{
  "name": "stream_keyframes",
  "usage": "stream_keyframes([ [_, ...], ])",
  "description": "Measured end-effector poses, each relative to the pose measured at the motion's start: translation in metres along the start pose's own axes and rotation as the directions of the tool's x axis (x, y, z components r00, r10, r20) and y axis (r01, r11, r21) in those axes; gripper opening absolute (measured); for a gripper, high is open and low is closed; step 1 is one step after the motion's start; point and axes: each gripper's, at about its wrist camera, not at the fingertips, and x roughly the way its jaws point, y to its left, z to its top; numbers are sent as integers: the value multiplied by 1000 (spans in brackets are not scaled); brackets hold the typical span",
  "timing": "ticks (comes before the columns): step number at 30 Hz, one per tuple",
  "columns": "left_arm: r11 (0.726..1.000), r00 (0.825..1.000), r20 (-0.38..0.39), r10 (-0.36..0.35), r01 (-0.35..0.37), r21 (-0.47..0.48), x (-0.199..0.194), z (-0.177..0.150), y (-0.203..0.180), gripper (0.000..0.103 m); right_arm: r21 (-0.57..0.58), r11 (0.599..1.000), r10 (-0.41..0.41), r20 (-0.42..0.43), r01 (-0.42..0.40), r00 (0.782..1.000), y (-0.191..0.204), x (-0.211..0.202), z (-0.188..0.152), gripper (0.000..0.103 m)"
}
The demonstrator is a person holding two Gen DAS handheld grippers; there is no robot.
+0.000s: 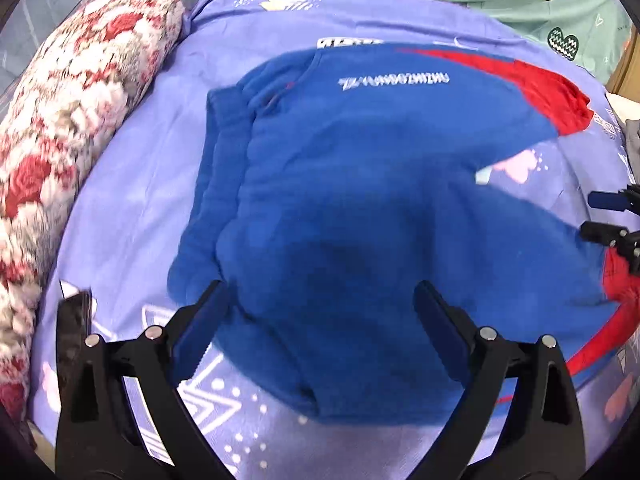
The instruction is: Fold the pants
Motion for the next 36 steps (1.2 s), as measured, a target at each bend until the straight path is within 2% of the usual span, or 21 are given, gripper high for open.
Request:
stream_keyframes([
  [2, 1000, 1000, -14, -10, 10, -25, 3, -6, 6, 95, 9, 999, 33, -21, -33, 999, -4, -1, -11, 55],
  [3, 999, 1000, -21, -12, 11, -37, 5, -9, 8, 95, 13, 999, 50, -35, -50, 998, -7, -1, -17, 50],
  [5, 998, 999, -38, -16, 13, -66, 9, -13, 14, 95, -4, 1000, 28, -62, -29, 998, -9, 0, -29, 45],
  [7, 996, 999, -46, -20, 16, -86, 12, -17, 19, 95, -49, 999, -10, -51, 8, 999, -1, 1, -33, 40],
  [8, 995, 999, -49, -22, 18, -93, 12, -18, 21, 95, -61, 998, -29, -44, 27, 999, 0, 0, -35, 30],
  [9, 995, 998, -50, -23, 18, -100, 13, -19, 22, 95, -52, 998, -24, -45, 21, 999, -2, -1, -35, 11],
  [10, 994, 998, -51, -24, 18, -107, 12, -20, 23, 95, -37, 999, -9, -48, 7, 999, -1, 2, -32, 2],
  [13, 994, 998, -55, -14, 8, -108, 14, -22, 25, 95, 16, 999, -50, 38, 49, 998, -12, -16, -29, 2],
  [15, 993, 997, -69, 29, -36, -111, 18, -23, 30, 95, 66, 997, -45, 75, 40, 996, -20, -23, -25, 2],
  [17, 988, 995, -97, 32, -46, -147, 24, -24, 39, 95, 51, 997, -52, 53, 50, 997, -22, -17, -28, 2],
  [19, 981, 991, -130, -12, -14, -196, 30, -24, 47, 95, 29, 992, -120, 11, 120, 993, -20, -2, -32, 3],
  [21, 981, 991, -133, -7, -19, -192, 28, -22, 49, 95, 34, 979, -200, 34, 199, 979, -23, -7, -34, 46],
  [22, 983, 992, -124, -1, -22, -184, 25, -20, 49, 95, 55, 977, -208, 55, 205, 977, -26, -13, -35, 47],
  [24, 987, 996, -83, 25, -38, -159, 12, -16, 47, 95, 168, 974, -176, 129, 153, 976, -48, -48, -44, 47],
  [26, 989, 999, -36, 30, -35, -146, 0, -12, 45, 95, 279, 953, -168, 166, 117, 972, -67, -73, -60, 48],
  [29, 992, 1000, 21, -12, 15, -126, -10, -4, 34, 96, 390, 921, -54, 163, -14, 985, -78, -81, -88, 45],
  [30, 993, 999, 23, -24, 26, -116, -8, -3, 30, 96, 423, 903, 6, 158, -74, 987, -73, -73, -95, 45],
  [32, 994, 1000, -13, -20, 19, -105, 5, -3, 20, 96, 457, 882, 77, 109, -119, 991, -66, -55, -112, 45],
  [34, 994, 999, -48, -6, 1, -111, 18, -5, 20, 96, 469, 876, 75, 94, -110, 993, -72, -47, -127, 45],
  [35, 992, 998, -63, -1, -7, -122, 24, -7, 23, 96, 503, 855, 79, 117, -128, 990, -83, -52, -135, 40],
  [36, 991, 997, -76, 6, -16, -133, 28, -11, 26, 96, 538, 833, 67, 127, -125, 990, -96, -59, -141, 40],
])
